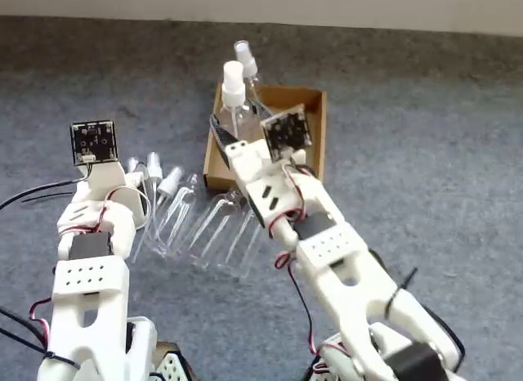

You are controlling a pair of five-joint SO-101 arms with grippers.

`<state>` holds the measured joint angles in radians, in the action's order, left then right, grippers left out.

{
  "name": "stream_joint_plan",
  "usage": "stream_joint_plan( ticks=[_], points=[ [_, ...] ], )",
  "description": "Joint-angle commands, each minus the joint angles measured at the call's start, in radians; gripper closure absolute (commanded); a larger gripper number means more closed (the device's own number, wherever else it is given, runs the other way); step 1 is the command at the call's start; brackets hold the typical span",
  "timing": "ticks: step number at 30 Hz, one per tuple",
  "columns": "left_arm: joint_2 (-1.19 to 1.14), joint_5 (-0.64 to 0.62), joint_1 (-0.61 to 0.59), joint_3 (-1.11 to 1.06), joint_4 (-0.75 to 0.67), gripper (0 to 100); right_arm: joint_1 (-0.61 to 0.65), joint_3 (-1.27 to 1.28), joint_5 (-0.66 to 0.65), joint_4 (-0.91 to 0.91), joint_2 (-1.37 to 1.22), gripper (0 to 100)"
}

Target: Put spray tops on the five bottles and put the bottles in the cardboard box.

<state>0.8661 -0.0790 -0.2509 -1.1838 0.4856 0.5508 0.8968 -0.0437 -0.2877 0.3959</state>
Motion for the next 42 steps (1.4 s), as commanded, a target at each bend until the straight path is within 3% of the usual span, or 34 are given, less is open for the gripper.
stream_joint_plan(
  ticks=[1,13,30,42],
  points=[
    [0.008,-0.009,-0.01,0.002,-0.021,85,-0.012,-0.128,0.008,-0.173,-0.113,99.4],
    [0.008,-0.009,0.005,0.002,-0.023,85,-0.056,-0.173,0.005,-0.469,-0.467,99.5],
    [0.008,-0.009,0.012,0.002,-0.023,85,-0.073,-0.38,0.009,-0.473,-0.727,99.5],
    [0.008,-0.009,0.012,0.002,-0.023,85,-0.076,-0.395,0.009,-0.473,-0.76,99.5]
  ],
)
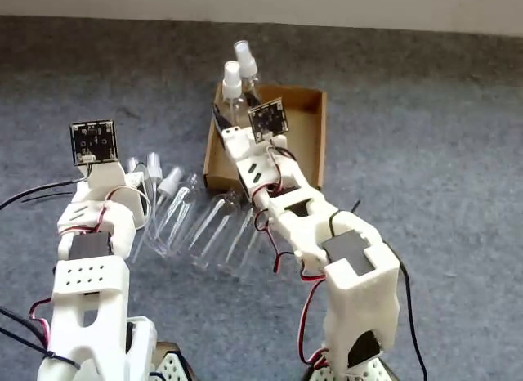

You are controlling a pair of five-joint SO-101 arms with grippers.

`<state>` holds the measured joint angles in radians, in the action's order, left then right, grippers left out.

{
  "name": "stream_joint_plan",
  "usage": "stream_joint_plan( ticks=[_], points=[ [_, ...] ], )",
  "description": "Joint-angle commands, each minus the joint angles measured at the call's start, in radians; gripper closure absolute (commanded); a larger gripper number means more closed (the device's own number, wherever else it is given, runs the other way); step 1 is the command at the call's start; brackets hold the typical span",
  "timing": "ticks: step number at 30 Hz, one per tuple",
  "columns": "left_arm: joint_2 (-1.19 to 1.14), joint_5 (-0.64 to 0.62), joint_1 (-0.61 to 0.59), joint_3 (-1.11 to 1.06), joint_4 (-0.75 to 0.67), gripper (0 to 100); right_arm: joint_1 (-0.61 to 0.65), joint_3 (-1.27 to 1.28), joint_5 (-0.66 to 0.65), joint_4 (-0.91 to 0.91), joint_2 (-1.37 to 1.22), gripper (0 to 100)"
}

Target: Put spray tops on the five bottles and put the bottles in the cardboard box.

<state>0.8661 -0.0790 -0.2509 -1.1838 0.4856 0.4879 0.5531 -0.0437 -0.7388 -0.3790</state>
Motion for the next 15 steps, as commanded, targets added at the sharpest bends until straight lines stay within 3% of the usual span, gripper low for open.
stream_joint_plan(
  ticks=[1,15],
  points=[
    [0.008,-0.009,0.012,0.002,-0.023,85,-0.013,-0.051,0.008,-0.022,0.015,99.5],
    [0.008,-0.009,0.012,0.001,-0.023,85,-0.012,-0.048,0.008,-0.019,0.015,99.1]
  ],
)
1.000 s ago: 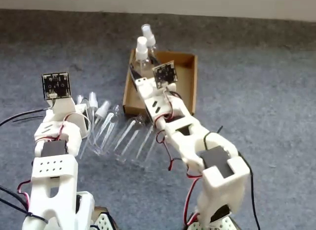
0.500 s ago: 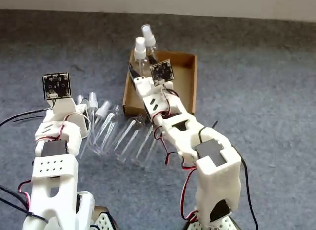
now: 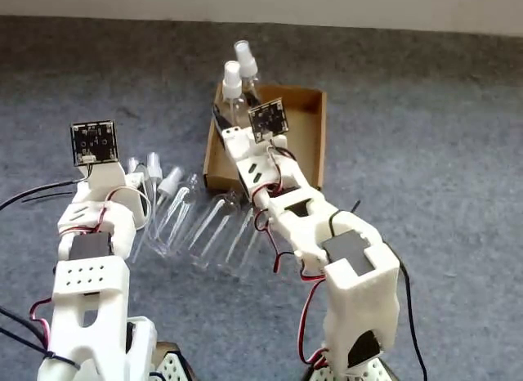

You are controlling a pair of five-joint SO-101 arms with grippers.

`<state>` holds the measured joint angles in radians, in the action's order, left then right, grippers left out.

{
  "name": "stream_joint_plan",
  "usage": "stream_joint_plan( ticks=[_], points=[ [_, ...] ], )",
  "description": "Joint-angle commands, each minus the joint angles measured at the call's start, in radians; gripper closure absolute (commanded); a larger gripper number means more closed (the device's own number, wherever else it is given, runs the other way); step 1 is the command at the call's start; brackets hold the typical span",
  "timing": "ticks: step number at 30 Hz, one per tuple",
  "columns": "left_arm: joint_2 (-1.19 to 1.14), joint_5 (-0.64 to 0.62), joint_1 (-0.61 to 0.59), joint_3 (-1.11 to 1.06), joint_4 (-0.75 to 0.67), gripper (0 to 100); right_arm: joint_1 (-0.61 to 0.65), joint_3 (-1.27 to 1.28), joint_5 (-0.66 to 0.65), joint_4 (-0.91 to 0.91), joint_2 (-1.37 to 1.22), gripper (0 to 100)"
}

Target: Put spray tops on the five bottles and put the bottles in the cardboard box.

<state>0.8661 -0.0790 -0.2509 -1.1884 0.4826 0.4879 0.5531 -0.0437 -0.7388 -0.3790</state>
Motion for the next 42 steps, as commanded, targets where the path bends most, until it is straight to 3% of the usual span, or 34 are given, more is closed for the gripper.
stream_joint_plan(
  ticks=[1,24,31,42],
  points=[
    [0.008,-0.009,0.012,0.005,-0.02,85,-0.012,-0.048,0.008,-0.018,0.015,99.1],
    [0.008,-0.008,0.012,0.005,-0.02,85,-0.008,0.027,0.003,-0.021,0.022,99.1],
    [0.008,-0.008,0.012,0.005,-0.02,85,-0.008,0.028,0.003,-0.016,0.022,88.7],
    [0.008,-0.008,0.012,0.005,-0.02,85,0.001,0.056,0.002,-0.016,0.024,88.2]
  ],
)
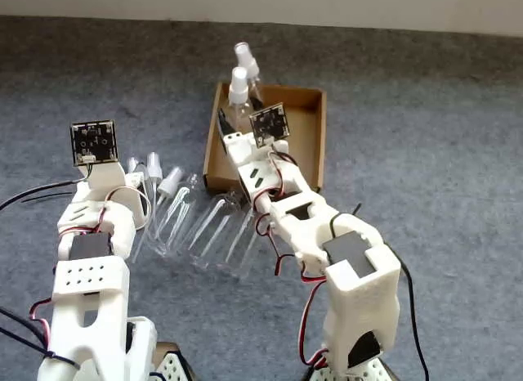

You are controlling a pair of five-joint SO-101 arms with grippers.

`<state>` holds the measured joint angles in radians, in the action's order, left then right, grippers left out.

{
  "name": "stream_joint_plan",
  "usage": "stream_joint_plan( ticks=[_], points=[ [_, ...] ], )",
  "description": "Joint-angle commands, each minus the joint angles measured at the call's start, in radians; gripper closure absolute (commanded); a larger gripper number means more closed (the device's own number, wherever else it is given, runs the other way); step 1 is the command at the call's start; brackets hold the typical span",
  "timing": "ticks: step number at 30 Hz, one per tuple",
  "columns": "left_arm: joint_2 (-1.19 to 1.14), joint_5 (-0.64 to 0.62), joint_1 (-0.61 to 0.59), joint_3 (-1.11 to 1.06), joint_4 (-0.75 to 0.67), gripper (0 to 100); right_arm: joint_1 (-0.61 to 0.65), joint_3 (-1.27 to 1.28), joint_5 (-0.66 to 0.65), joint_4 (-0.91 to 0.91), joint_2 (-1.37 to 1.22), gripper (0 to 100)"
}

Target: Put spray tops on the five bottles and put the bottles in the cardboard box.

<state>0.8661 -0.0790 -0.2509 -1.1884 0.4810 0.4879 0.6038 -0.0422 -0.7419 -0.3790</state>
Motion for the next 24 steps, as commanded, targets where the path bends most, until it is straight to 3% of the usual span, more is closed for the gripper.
stream_joint_plan(
  ticks=[1,24],
  points=[
    [0.008,-0.008,0.012,0.005,-0.018,85,0.002,0.005,0.0,-0.013,0.024,88.2],
    [0.008,-0.008,0.012,0.005,-0.018,85,-0.001,0.016,-0.071,0.05,0.022,88.2]
  ],
)
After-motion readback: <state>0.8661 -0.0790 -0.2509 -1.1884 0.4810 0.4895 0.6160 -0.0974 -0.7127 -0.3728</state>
